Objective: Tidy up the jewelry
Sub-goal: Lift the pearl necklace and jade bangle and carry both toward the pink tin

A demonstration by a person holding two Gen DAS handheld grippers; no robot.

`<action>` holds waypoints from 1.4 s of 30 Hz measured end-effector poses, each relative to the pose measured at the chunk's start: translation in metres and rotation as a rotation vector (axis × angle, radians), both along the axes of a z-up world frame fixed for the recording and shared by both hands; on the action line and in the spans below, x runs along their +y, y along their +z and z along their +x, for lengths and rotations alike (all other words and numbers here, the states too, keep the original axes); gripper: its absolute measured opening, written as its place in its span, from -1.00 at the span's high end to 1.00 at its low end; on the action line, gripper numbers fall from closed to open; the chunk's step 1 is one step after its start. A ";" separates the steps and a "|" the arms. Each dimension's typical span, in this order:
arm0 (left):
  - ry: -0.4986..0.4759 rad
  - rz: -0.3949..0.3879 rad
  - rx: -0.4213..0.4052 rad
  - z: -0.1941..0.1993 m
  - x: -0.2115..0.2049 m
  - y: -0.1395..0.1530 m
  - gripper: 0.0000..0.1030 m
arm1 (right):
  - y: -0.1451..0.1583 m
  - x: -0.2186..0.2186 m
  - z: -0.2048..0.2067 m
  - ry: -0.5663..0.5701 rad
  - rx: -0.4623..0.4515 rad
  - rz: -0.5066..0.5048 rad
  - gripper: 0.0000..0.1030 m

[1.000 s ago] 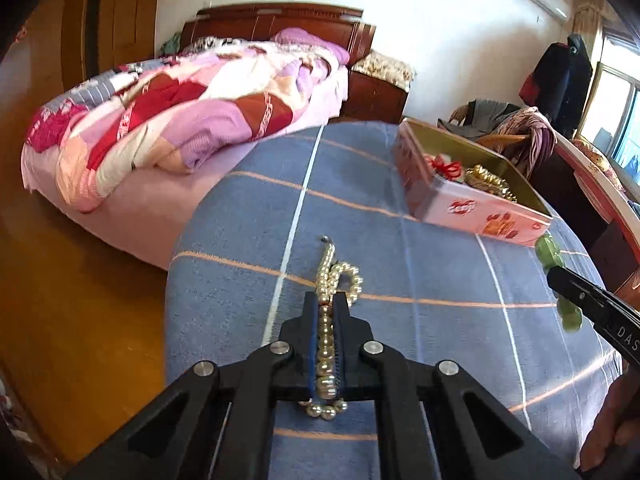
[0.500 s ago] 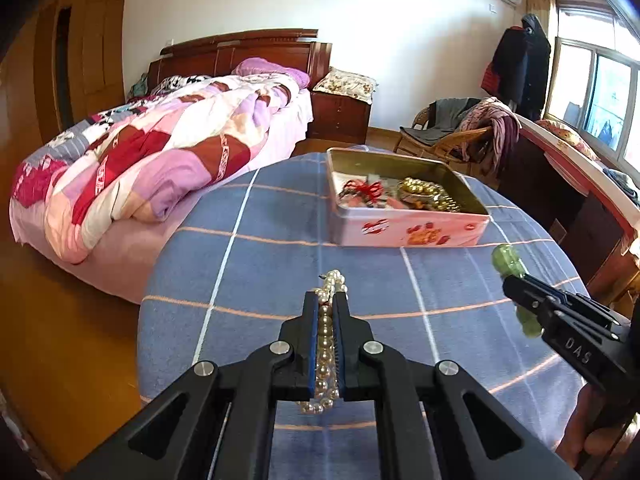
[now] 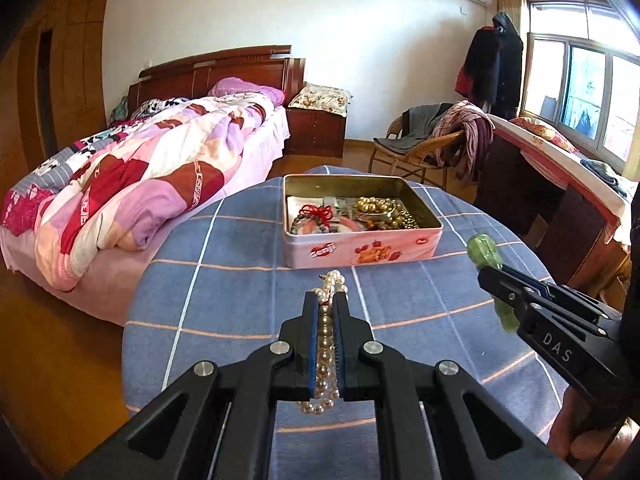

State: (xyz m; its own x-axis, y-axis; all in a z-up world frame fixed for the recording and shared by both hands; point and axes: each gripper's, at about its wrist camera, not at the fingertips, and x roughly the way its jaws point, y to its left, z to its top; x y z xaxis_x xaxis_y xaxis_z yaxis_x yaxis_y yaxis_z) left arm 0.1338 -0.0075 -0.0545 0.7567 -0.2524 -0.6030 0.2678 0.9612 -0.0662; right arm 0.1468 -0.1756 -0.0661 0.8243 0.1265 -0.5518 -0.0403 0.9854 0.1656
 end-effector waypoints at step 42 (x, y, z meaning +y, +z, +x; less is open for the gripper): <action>-0.110 -0.157 -0.070 0.024 -0.018 0.022 0.90 | 0.021 -0.012 0.014 -0.080 -0.066 -0.062 0.61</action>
State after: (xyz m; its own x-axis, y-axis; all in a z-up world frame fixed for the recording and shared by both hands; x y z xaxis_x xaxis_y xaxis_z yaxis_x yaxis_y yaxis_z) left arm 0.1582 -0.0253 -0.0320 0.7583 -0.4225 -0.4965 0.3800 0.9053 -0.1900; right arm 0.1606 -0.1877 -0.0450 0.8651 0.0266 -0.5008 0.0299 0.9941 0.1043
